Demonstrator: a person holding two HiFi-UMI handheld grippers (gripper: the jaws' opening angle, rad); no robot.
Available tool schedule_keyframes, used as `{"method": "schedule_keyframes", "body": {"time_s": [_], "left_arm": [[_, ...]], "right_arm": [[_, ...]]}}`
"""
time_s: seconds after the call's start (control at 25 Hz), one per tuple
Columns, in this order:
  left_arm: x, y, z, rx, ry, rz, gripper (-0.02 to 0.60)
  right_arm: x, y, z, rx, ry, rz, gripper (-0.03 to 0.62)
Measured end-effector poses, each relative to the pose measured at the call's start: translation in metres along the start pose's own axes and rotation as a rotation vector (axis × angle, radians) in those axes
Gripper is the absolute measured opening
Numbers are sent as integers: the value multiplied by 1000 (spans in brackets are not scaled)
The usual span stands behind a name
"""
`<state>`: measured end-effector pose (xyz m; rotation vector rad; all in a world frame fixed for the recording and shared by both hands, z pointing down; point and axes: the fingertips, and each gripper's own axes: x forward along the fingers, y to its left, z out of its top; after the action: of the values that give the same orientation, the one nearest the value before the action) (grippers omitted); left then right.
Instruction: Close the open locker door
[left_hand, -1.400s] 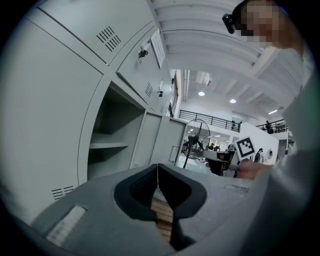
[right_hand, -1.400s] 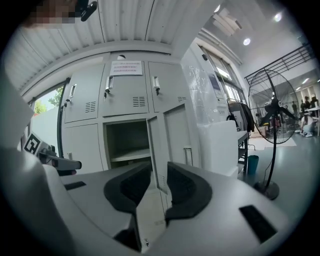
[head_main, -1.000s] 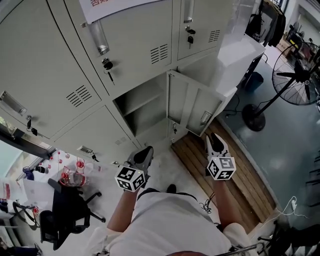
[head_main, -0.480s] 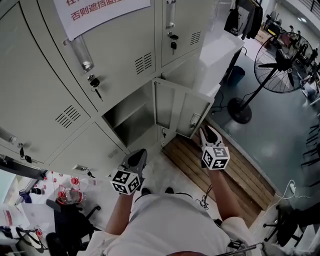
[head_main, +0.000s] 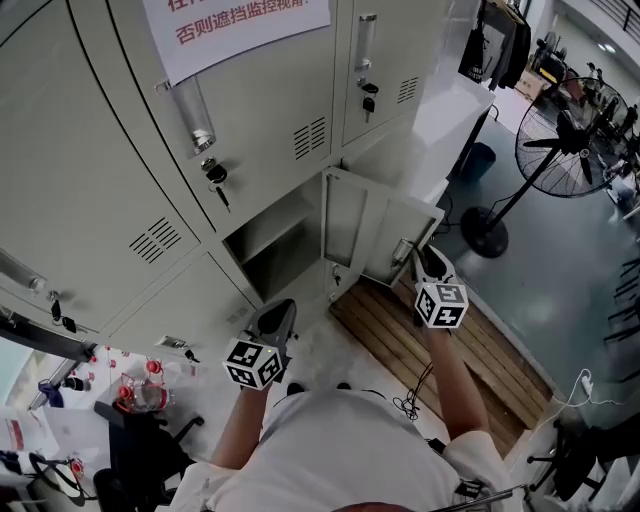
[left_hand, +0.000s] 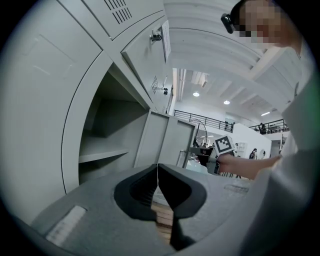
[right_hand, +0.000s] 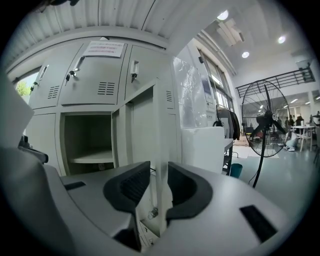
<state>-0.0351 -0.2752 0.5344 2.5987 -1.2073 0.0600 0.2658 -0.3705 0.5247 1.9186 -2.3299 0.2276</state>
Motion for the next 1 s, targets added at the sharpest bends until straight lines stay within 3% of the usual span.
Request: {"method": "schedule_keyframes", "body": {"time_s": [0.28,0.64,1.0], "left_arm": [[-1,12,0,-8,3,16,15],[-1,20,-3,-14,14,30,15],[-3,18,-8,-21,20,28,15]], "right_arm": [[10,-9,5,-7,-15,-37,100],[23,-6,15,-38,-32,30,114],[17,3,15,-49,-28,34,114]]}}
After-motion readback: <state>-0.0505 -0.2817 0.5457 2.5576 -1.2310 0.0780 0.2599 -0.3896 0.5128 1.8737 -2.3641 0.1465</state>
